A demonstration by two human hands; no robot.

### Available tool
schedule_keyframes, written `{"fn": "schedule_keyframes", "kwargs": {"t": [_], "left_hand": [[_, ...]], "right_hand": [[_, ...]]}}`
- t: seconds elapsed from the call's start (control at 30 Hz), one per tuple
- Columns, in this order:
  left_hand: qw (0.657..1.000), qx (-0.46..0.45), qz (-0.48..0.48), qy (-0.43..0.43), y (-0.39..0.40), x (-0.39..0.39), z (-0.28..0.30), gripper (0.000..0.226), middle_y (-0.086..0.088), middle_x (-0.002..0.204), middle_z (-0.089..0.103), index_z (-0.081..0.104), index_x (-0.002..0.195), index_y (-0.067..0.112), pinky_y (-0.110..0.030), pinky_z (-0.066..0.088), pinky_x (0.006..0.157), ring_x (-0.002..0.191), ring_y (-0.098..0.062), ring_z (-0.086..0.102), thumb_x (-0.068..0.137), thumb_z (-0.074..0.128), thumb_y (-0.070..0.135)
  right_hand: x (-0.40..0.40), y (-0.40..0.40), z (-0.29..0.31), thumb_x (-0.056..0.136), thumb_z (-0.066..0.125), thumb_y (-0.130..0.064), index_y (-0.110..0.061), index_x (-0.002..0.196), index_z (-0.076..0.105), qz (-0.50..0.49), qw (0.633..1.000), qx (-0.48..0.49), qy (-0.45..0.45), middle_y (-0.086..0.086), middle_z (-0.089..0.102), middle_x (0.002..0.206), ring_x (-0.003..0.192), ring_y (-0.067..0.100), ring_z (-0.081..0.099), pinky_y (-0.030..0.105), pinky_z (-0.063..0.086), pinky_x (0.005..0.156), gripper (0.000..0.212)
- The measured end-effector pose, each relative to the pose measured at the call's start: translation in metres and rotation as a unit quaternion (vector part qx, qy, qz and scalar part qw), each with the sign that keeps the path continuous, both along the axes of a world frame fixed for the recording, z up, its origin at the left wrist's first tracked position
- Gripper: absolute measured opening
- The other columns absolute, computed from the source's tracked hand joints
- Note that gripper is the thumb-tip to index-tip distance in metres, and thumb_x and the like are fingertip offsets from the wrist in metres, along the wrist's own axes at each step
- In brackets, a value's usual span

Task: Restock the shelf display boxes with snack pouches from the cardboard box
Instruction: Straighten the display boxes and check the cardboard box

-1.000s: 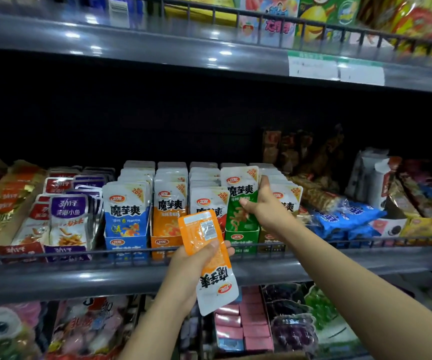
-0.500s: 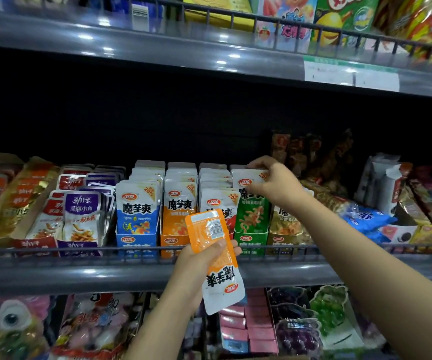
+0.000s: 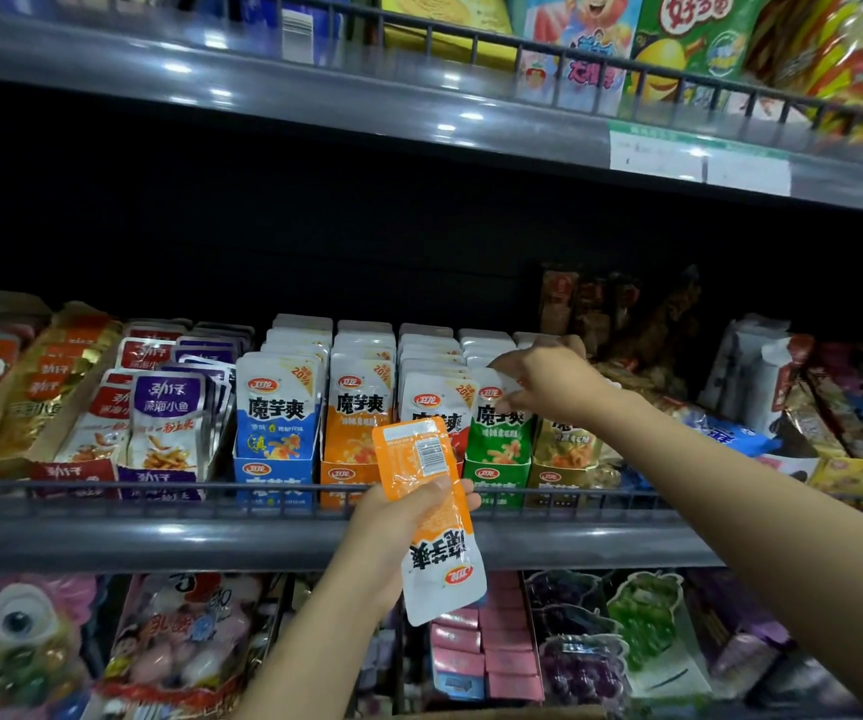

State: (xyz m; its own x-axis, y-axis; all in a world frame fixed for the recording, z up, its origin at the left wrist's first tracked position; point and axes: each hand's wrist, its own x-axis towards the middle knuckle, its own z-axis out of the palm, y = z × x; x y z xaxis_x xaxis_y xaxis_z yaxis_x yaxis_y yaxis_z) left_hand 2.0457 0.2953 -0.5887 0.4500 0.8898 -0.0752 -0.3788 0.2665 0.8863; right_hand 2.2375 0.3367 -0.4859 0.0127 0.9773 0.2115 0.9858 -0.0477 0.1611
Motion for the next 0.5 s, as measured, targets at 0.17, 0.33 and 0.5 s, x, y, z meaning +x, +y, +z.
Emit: {"fn": "schedule_keyframes", "kwargs": {"t": [0.17, 0.33, 0.5], "left_hand": [[1.0, -0.001, -0.007, -0.001, -0.005, -0.001, 0.002, 0.017, -0.012, 0.096, 0.074, 0.062, 0.108, 0.009, -0.032, 0.057, 0.066, 0.089, -0.023, 0.072, 0.092, 0.055, 0.006], [1.0, -0.001, -0.011, -0.001, -0.014, -0.005, 0.007, 0.017, -0.012, 0.096, 0.074, 0.061, 0.11, 0.01, -0.033, 0.057, 0.066, 0.087, -0.023, 0.072, 0.094, 0.054, 0.009], [1.0, -0.013, -0.001, -0.004, -0.018, -0.014, 0.013, 0.016, -0.015, 0.096, 0.073, 0.062, 0.108, 0.012, -0.037, 0.056, 0.074, 0.087, -0.025, 0.072, 0.096, 0.053, 0.018]], "right_hand": [[0.0, 0.004, -0.005, 0.085, 0.059, -0.051, -0.03, 0.133, 0.051, -0.017, 0.999, 0.011, -0.041, 0.0, 0.065, 0.112, 0.115, 0.022, 0.051, 0.037, 0.022, 0.103, 0.053], [-0.005, -0.012, -0.001, 0.09, 0.055, -0.047, -0.034, 0.137, 0.047, 0.007, 0.997, 0.042, 0.058, -0.001, 0.065, 0.113, 0.126, 0.023, 0.042, 0.038, 0.019, 0.104, 0.049], [-0.021, -0.048, 0.002, 0.087, 0.062, -0.041, -0.032, 0.119, 0.063, 0.075, 0.97, 0.169, 0.16, -0.01, 0.061, 0.118, 0.119, 0.014, 0.039, 0.029, 0.019, 0.095, 0.033]]}}
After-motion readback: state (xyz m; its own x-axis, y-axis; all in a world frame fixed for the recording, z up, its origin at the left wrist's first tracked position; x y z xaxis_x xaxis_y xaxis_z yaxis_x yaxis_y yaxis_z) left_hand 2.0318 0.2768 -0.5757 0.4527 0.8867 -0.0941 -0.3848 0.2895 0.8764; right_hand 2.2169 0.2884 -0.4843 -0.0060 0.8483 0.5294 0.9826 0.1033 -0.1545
